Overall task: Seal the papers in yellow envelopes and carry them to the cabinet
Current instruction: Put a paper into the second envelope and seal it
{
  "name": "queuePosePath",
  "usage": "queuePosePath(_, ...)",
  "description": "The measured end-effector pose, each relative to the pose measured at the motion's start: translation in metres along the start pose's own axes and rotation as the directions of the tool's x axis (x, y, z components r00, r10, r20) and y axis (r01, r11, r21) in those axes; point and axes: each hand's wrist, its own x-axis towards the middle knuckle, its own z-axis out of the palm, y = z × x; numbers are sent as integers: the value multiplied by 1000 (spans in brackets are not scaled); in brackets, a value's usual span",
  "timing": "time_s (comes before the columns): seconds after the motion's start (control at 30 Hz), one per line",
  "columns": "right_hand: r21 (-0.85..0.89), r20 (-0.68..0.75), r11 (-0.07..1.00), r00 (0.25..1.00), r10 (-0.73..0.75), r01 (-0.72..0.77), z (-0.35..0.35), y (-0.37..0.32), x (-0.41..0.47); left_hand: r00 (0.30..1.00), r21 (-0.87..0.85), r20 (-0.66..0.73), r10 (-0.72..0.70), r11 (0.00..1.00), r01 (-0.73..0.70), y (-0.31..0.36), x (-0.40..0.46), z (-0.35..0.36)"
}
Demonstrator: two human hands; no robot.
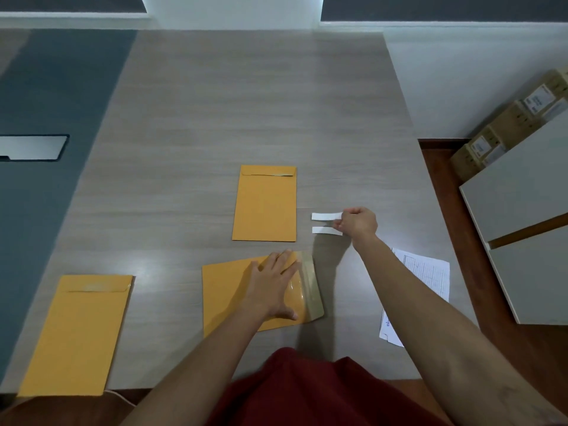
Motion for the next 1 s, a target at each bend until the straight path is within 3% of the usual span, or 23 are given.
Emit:
queuePosePath(0.1,-95,-39,995,999,-19,16,-9,10,-4,1000,2,-8,2,1000,-1,-1,1,2)
queuePosePath(0.17,-199,-33,975,994,-107,99,-18,20,-15,1000,-3,0,5,1000,-5,-2,2,3)
queuePosePath(0.27,-379,108,906,981,-161,190,-33,42,-43,1000,-15,-5,3,1000,-3,-4,7,-1)
queuePosePath(0.4,-621,359,729,931,-61,287,-45,86,-91,996,-39,-55,-74,997,72,-1,10,-7)
queuePosePath(0.5,-655,393,650,908,-144,387,-42,105,-109,980,-145,-78,-183,975,170,9,9,-6)
queuePosePath(0.6,-636,382,618,884,-269,463,-37,111,-116,939,-387,-69,-336,877,285,16,4,-7)
queuePosePath(0.7,-587,429,574,821,-378,571,-31,122,-126,944,-505,-117,-308,837,210,12,-6,-4)
queuePosePath(0.83,-615,540,392,728,-423,684,-20,144,-145,969,-322,-241,-46,946,-36,-7,-19,0)
queuePosePath(0.93,-694,496,234,688,-530,681,-8,152,-155,989,-70,-131,69,994,-79,-20,-22,2)
queuePosePath(1.0,-738,512,133,678,-527,661,-2,154,-159,993,33,-83,87,996,-85,-27,-22,4)
